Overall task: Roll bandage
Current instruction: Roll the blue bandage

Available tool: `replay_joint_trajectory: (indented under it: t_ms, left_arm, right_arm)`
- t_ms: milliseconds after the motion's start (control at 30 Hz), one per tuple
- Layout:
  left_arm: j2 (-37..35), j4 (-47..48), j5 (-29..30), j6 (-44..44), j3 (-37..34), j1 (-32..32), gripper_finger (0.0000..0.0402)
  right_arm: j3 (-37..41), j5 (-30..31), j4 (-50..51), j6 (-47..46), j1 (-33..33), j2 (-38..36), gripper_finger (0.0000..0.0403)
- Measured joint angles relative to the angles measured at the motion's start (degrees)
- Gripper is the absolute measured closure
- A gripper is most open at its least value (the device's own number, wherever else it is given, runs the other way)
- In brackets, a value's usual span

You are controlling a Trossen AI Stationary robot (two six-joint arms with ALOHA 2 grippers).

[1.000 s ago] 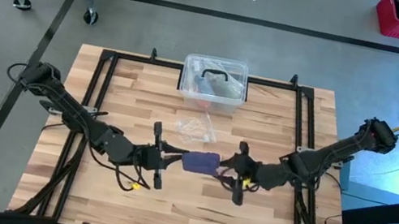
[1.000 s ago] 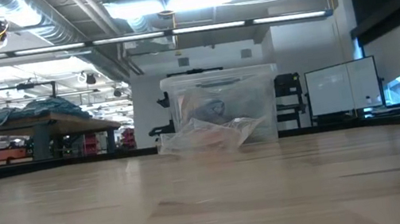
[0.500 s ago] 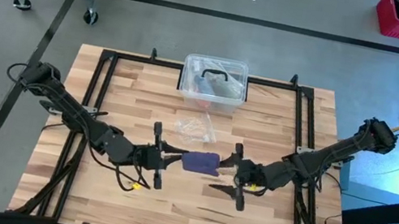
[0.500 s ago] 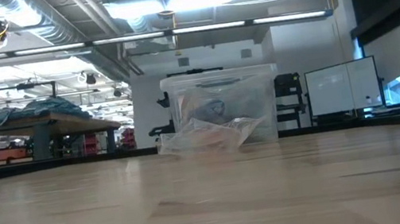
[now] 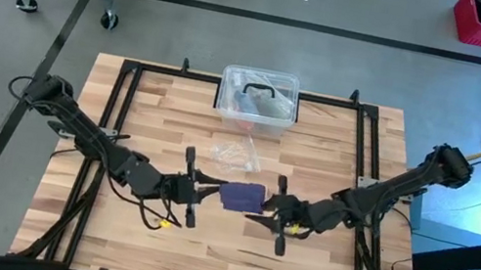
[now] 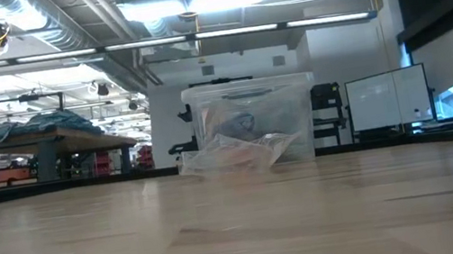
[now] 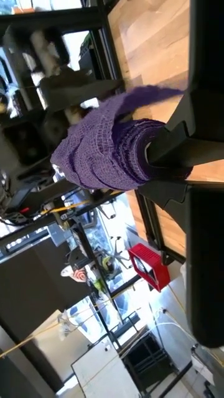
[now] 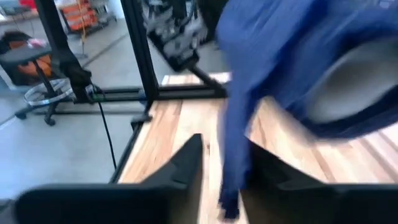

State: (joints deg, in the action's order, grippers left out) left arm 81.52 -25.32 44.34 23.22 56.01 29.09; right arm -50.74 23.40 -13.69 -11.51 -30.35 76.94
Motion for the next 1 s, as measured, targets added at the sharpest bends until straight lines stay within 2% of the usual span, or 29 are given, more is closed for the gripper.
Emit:
replay_joint_trajectory:
  t_ms: [100,167,300,433,567,700,1000]
  left_arm:
    - [0.0,-0.7,0.1,1.0,0.0,-0.1,0.0386]
    - [0.0,-0.7,0.1,1.2,0.0,0.0,0.0386]
    - [0.0,-0.8,0.7,1.3,0.0,0.0,0.039]
    - [0.0,-1.2,2.2,1.7,0.0,0.0,0.0396]
    - [0.0,-4.7,5.5,2.5,0.0,0.0,0.0395]
    - [0.0,-7.9,6.1,3.8,0.0,0.0,0.0397]
    - [0.0,-10.2,8.6,4.4,0.0,1.0,0.0397]
  right_arm:
    - [0.0,0.0,-0.6,0.9,0.0,1.3,0.0373]
    - [0.0,0.1,-2.7,2.2,0.0,1.7,0.0394]
    - [0.0,-0.1,-5.6,3.3,-0.9,1.7,0.0388]
    - [0.0,-0.3,-6.5,4.8,-2.0,1.7,0.0398]
    - [0.0,-2.3,-6.7,4.4,-2.0,2.3,0.0399]
    - [0.0,-3.1,-7.4,4.4,-1.8,3.9,0.04]
    - [0.0,0.1,-6.6,5.8,-1.8,4.9,0.0401]
